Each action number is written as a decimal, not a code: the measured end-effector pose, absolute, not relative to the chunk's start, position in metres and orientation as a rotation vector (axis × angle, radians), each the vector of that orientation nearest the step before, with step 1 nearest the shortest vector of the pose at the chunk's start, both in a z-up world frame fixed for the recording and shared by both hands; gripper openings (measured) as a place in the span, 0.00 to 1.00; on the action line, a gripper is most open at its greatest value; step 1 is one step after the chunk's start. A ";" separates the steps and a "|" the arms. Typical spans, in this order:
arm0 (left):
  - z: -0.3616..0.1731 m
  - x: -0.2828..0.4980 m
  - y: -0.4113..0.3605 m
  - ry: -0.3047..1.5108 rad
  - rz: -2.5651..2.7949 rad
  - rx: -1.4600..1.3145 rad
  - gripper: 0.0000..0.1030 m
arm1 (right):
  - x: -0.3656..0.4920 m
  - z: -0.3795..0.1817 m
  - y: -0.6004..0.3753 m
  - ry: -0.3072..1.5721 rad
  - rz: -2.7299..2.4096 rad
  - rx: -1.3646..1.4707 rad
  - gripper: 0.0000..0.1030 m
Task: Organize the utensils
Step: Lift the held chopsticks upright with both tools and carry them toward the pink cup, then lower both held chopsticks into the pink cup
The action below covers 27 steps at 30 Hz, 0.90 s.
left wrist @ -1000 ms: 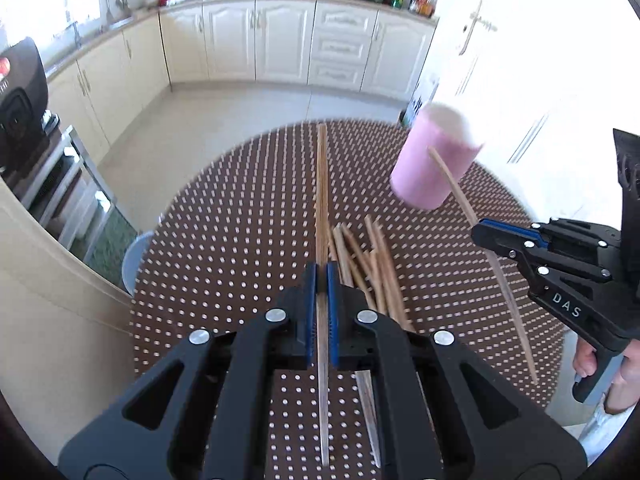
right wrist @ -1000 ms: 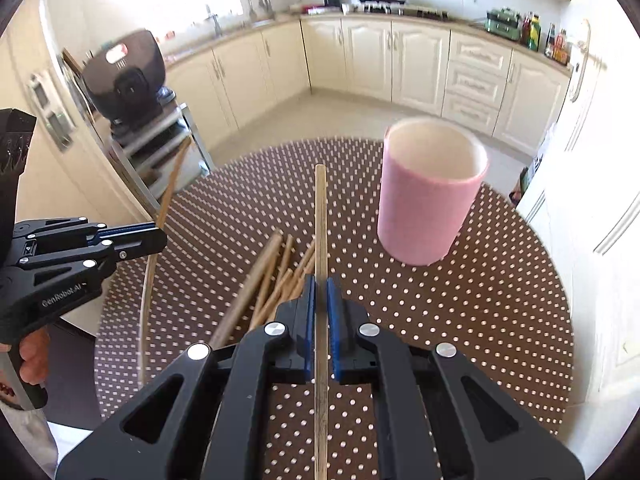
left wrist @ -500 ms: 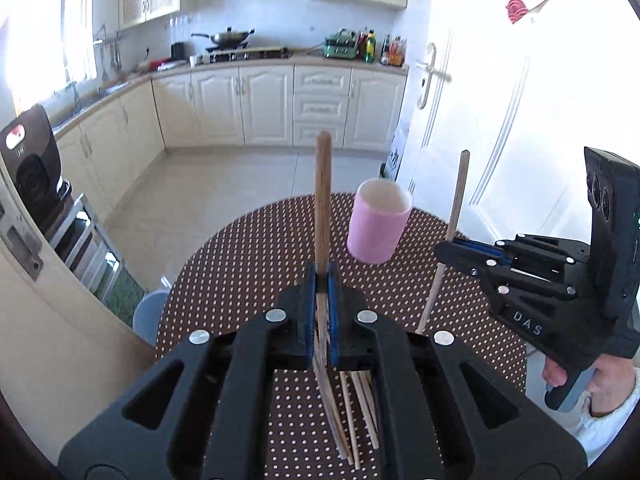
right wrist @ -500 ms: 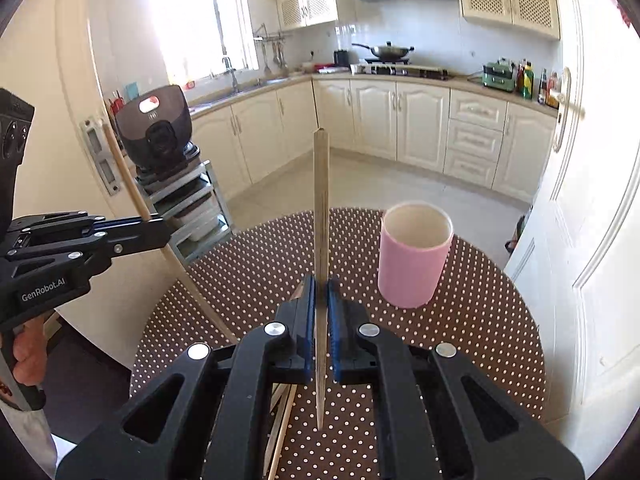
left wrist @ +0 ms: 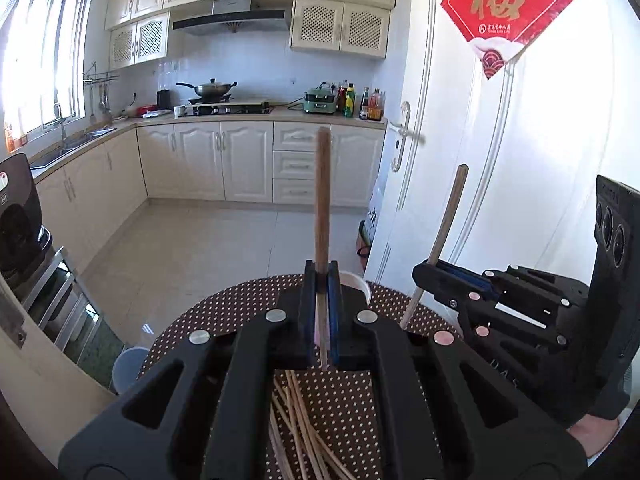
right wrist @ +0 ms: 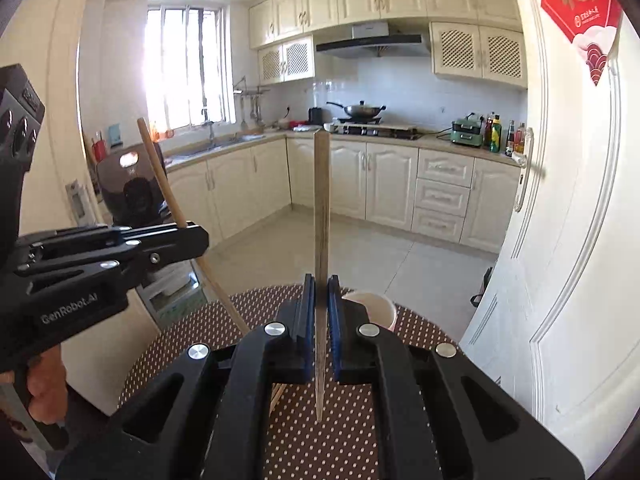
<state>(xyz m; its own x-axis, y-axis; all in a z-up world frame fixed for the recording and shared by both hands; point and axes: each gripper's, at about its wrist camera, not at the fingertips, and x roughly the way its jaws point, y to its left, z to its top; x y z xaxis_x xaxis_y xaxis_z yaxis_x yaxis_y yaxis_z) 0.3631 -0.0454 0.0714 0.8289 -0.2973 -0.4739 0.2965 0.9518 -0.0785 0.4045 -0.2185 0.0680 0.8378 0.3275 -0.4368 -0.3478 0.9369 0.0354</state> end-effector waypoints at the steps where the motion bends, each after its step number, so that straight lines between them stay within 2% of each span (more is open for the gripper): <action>1: 0.074 0.365 -0.049 0.486 -0.322 -0.010 0.05 | 0.407 0.071 -0.220 0.435 0.342 -0.043 0.05; 8: 0.078 0.388 -0.060 0.330 -0.312 -0.078 0.05 | 0.427 0.082 -0.235 0.316 0.264 0.015 0.05; 15: 0.050 0.423 -0.070 0.359 -0.306 -0.089 0.05 | 0.439 0.076 -0.244 0.222 0.227 0.056 0.05; 27: 0.010 0.445 -0.081 0.447 -0.316 -0.051 0.06 | 0.464 0.036 -0.240 0.340 0.251 0.061 0.05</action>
<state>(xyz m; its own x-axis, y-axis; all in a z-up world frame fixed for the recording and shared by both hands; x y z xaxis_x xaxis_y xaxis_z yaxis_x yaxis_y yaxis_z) 0.4445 -0.0814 0.0102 0.8537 -0.3117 -0.4172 0.2897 0.9499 -0.1170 0.4645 -0.2405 0.0363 0.9119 0.2541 -0.3222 -0.2338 0.9670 0.1009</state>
